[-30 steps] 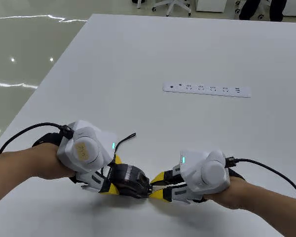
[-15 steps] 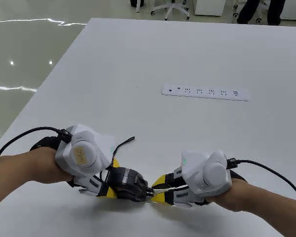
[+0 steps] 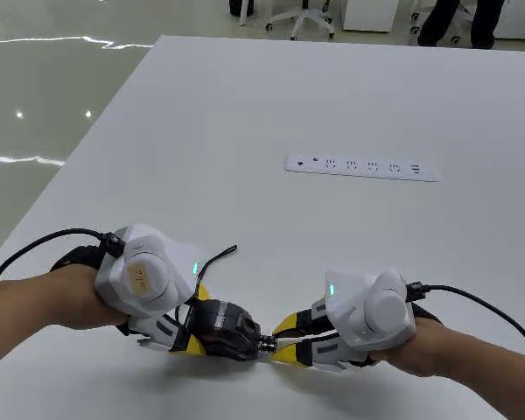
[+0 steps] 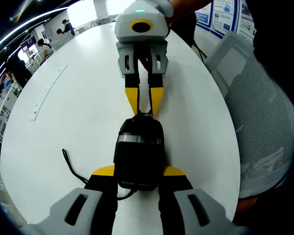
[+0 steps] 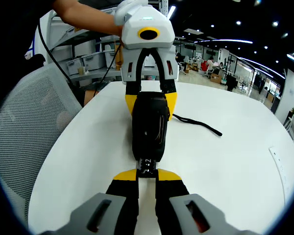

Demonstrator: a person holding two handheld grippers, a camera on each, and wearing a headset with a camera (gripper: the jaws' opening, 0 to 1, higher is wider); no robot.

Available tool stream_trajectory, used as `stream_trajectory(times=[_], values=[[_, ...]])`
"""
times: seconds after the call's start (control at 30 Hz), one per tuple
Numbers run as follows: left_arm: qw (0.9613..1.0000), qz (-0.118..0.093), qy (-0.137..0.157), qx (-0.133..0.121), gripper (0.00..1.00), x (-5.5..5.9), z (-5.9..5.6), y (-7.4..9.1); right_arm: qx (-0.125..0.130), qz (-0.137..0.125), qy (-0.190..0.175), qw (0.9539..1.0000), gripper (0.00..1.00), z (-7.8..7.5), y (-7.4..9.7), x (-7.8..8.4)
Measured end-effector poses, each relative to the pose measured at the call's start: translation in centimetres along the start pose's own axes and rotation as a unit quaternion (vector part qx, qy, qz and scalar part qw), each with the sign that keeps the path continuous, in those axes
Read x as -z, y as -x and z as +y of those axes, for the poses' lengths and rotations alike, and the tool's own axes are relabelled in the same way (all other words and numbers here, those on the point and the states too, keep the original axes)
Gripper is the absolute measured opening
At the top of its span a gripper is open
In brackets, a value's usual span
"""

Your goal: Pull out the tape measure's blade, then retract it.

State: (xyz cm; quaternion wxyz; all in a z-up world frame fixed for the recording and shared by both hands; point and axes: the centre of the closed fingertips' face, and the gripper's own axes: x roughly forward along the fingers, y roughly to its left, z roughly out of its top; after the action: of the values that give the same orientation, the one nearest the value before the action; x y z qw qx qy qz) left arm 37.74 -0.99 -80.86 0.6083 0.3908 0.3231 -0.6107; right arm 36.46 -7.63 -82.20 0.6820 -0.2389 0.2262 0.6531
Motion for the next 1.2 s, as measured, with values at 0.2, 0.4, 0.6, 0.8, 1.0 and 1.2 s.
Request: stream_trajectory(times=[0.2, 0.4, 0.6, 0.8, 1.0, 1.2], values=[[1.0, 0.0, 0.0, -0.001, 0.26, -0.03, 0.0, 0.02, 0.0, 0.001, 0.0, 1.0, 0.1, -0.02, 0.24, 0.14], [1.0, 0.0, 0.001, -0.001, 0.26, -0.05, 0.01, 0.03, 0.0, 0.001, 0.001, 1.0, 0.11, -0.01, 0.4, 0.22], [1.0, 0.0, 0.001, 0.0, 0.26, 0.0, 0.01, 0.02, -0.001, 0.001, 0.0, 1.0, 0.11, 0.03, 0.47, 0.35], [1.0, 0.0, 0.001, -0.001, 0.26, 0.05, -0.01, 0.03, -0.001, 0.001, 0.002, 1.0, 0.11, 0.05, 0.53, 0.4], [1.0, 0.0, 0.002, -0.001, 0.26, 0.06, -0.02, 0.04, -0.003, 0.002, 0.003, 1.0, 0.1, 0.09, 0.63, 0.44], [1.0, -0.001, 0.003, -0.002, 0.26, 0.03, -0.02, 0.06, -0.003, 0.004, 0.004, 1.0, 0.1, 0.13, 0.81, 0.53]])
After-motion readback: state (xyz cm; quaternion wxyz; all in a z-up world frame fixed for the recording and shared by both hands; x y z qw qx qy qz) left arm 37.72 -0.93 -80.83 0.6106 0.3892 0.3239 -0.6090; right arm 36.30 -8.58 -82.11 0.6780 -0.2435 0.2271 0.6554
